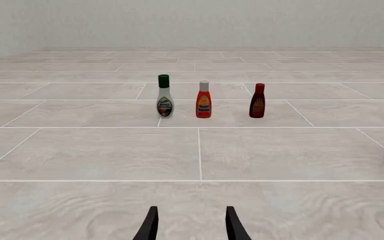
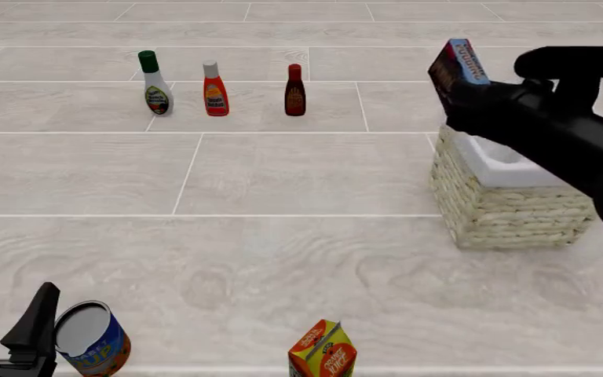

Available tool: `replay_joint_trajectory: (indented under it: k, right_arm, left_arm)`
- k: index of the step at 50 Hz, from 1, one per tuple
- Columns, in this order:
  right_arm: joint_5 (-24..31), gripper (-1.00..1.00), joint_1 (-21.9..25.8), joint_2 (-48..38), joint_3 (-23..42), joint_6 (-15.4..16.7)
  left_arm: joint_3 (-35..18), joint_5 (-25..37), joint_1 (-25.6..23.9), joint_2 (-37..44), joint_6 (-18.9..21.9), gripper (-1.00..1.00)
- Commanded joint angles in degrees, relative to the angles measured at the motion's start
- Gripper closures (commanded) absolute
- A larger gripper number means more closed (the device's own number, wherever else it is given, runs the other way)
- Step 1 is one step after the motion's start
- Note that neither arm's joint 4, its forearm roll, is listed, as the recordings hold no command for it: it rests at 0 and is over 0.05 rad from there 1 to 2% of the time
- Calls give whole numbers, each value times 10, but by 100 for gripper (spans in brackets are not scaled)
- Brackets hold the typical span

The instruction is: Pick the chocolate pudding and place it in the basket.

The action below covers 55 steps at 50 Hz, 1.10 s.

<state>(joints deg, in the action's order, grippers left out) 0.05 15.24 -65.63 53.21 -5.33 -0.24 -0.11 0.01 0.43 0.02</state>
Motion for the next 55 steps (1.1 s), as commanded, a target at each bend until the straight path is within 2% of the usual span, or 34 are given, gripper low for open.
replay_joint_trajectory:
  k: [1, 12, 55]
  right_arm:
    - [9, 100, -37, -7, 25, -4]
    - [12, 100, -83, -31, 53, -12]
    - [25, 100, -160, -79, 100, -14]
  left_arm:
    - [0, 0, 0, 0, 0, -100]
    - [0, 0, 0, 0, 0, -100]
    - [0, 0, 0, 0, 0, -100]
